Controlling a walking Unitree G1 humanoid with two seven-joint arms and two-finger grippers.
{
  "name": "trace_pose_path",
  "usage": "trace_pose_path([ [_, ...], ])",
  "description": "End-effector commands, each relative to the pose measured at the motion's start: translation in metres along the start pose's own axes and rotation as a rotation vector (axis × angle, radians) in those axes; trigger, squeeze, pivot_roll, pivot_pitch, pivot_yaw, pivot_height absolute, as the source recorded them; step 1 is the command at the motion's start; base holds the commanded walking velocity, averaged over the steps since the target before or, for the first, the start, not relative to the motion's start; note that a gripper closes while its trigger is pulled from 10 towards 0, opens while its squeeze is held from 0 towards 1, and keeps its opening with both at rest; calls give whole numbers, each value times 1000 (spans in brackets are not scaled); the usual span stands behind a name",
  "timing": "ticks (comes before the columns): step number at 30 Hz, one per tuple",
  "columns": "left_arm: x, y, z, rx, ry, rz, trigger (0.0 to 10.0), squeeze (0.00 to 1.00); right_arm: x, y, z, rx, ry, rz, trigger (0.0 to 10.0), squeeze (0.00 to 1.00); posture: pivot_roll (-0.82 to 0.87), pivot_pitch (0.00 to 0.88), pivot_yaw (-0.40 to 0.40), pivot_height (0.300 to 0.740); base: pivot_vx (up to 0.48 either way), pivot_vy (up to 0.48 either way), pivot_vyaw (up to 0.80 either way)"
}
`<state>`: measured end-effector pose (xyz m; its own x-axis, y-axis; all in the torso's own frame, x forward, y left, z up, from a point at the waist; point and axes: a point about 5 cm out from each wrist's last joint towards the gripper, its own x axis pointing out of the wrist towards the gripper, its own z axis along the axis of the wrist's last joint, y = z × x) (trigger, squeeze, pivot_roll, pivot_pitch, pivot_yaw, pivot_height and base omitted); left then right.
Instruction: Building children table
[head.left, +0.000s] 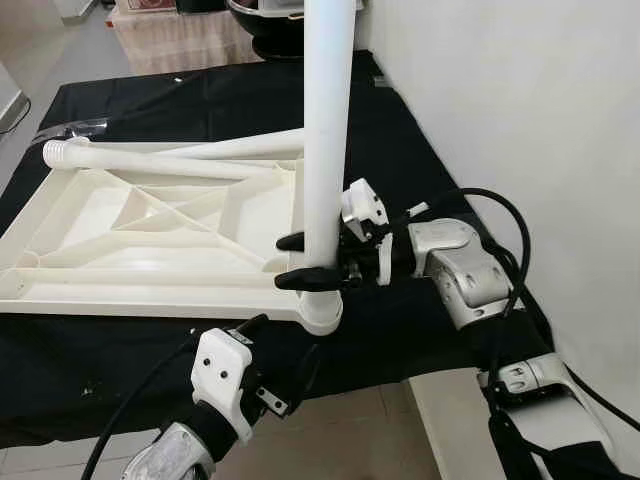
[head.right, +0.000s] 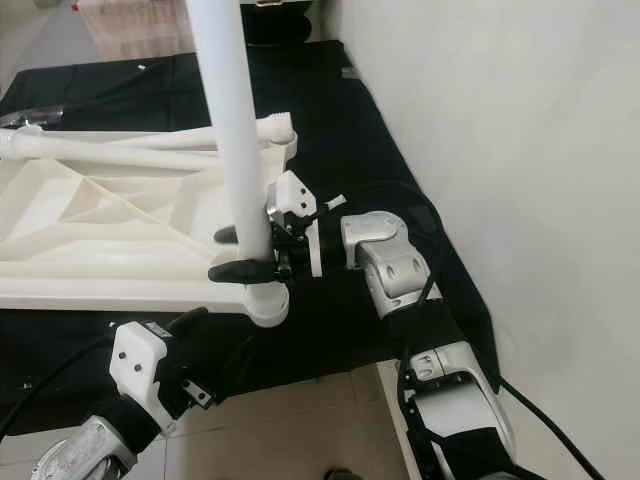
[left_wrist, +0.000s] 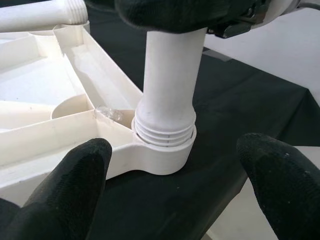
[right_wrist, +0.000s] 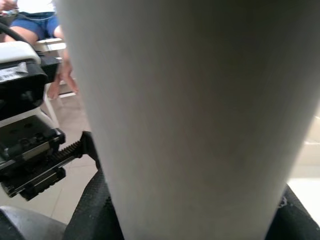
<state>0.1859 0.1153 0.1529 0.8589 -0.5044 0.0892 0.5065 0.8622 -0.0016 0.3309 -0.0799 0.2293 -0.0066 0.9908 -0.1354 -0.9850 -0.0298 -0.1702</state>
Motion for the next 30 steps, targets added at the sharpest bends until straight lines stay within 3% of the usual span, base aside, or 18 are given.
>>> trace_pose_path([
  [1, -2, -3, 0, -4, 13, -8, 10000, 0, 5, 4, -4, 12, 3, 58, 0, 0, 72, 210, -6, 740, 0, 0, 0],
  [5, -2, -3, 0, -5, 13, -9, 10000, 0, 2, 4, -5, 9, -2, 27, 0, 0, 65, 209, -5, 740, 0, 0, 0],
  [8, -1, -2, -1, -7, 12, -10, 10000, 0, -3, 6, -18, -2, 0, -201, 0, 0, 46, 205, -11, 740, 0, 0, 0],
  [9, 0, -1, -1, -6, 11, -9, 10000, 0, -3, 6, -27, 40, 44, -333, 0, 0, 42, 203, -12, 740, 0, 0, 0],
  [10, 0, -1, -1, -6, 11, -9, 10000, 0, -3, 6, -27, 40, 44, -333, 0, 0, 42, 203, -12, 740, 0, 0, 0],
  [11, 0, -1, -1, -5, 11, -8, 10000, 0, -2, 7, -37, 53, 100, -472, 0, 0, 41, 202, -11, 740, 0, 0, 0],
  [12, 0, -1, -1, -5, 11, -8, 10000, 0, -2, 7, -37, 53, 100, -472, 0, 0, 41, 202, -11, 740, 0, 0, 0],
  [13, 0, 1, -1, -3, 10, -7, 10000, 0, -2, 8, -46, 94, 153, -633, 0, 0, 38, 200, -8, 740, 0, 0, 0],
  [14, 1, 3, -1, -1, 10, -5, 10000, 0, -10, 9, -53, 151, 182, -989, 0, 0, 21, 199, -1, 740, 0, 0, 0],
  [15, 1, 3, -1, -1, 10, -5, 10000, 0, -10, 9, -53, 151, 182, -989, 0, 0, 21, 199, -1, 740, 0, 0, 0],
  [17, 5, 9, -3, 3, 10, -8, 10000, 0, -8, 28, -48, 154, 168, -1212, 0, 0, 4, 169, 15, 740, 0, 0, 0],
  [26, 12, 11, -6, 13, 5, -11, 10000, 0, 3, 9, -32, 111, 115, -1174, 0, 0, 9, 131, 8, 740, 0, 0, 0],
  [27, 13, 12, -6, 15, 1, -3, 10000, 0, 5, 6, -29, 98, 108, -1165, 2196, 0, 10, 129, 6, 740, 0, 0, 0],
  [28, 13, 12, -6, 17, -3, 7, 10000, 0, 6, 4, -25, 86, 101, -1165, 10000, 0, 8, 124, 3, 740, 0, 0, 0],
  [30, 14, 13, -6, 18, -5, 13, 10000, 0, 7, 3, -22, 77, 96, -1167, 10000, 0, 7, 124, 2, 740, 0, 0, 0],
])
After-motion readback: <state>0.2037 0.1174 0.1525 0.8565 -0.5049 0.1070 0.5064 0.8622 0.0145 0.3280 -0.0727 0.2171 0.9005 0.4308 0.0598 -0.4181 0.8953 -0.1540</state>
